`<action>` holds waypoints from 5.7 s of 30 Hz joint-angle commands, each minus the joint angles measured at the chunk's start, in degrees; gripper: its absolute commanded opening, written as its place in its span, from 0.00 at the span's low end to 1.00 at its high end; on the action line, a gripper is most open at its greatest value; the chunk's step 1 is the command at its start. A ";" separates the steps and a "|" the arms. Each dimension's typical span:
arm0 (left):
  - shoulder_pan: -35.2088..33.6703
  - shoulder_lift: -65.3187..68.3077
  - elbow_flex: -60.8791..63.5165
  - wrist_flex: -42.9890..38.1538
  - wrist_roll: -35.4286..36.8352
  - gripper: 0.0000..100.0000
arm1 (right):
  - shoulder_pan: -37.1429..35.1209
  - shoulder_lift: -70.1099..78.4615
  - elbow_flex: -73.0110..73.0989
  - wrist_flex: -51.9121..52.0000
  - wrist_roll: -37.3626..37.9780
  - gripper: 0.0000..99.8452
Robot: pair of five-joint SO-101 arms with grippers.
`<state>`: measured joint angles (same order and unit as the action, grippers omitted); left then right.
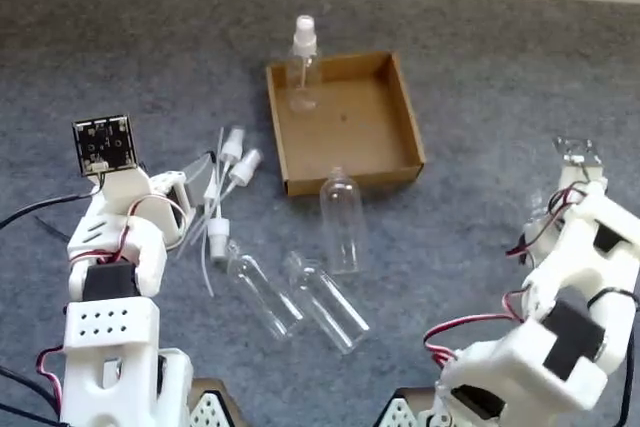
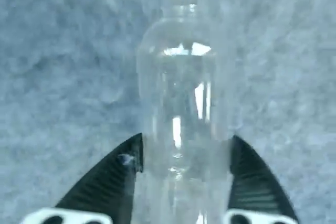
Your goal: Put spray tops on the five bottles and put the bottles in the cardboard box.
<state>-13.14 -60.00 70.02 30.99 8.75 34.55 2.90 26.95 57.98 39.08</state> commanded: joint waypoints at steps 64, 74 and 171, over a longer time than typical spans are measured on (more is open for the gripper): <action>-0.57 6.37 -13.23 13.01 -7.38 0.22 | -10.59 22.90 -80.40 42.15 -16.88 0.00; 0.13 52.97 -53.58 32.88 -13.54 0.21 | -14.37 22.81 -91.03 43.21 -22.07 0.00; 16.22 22.64 -96.66 48.35 -3.69 0.05 | -68.35 -70.81 35.56 -42.86 -31.65 0.00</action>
<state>-7.60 -30.90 -25.01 82.15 2.24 -29.71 -60.13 51.21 28.18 9.54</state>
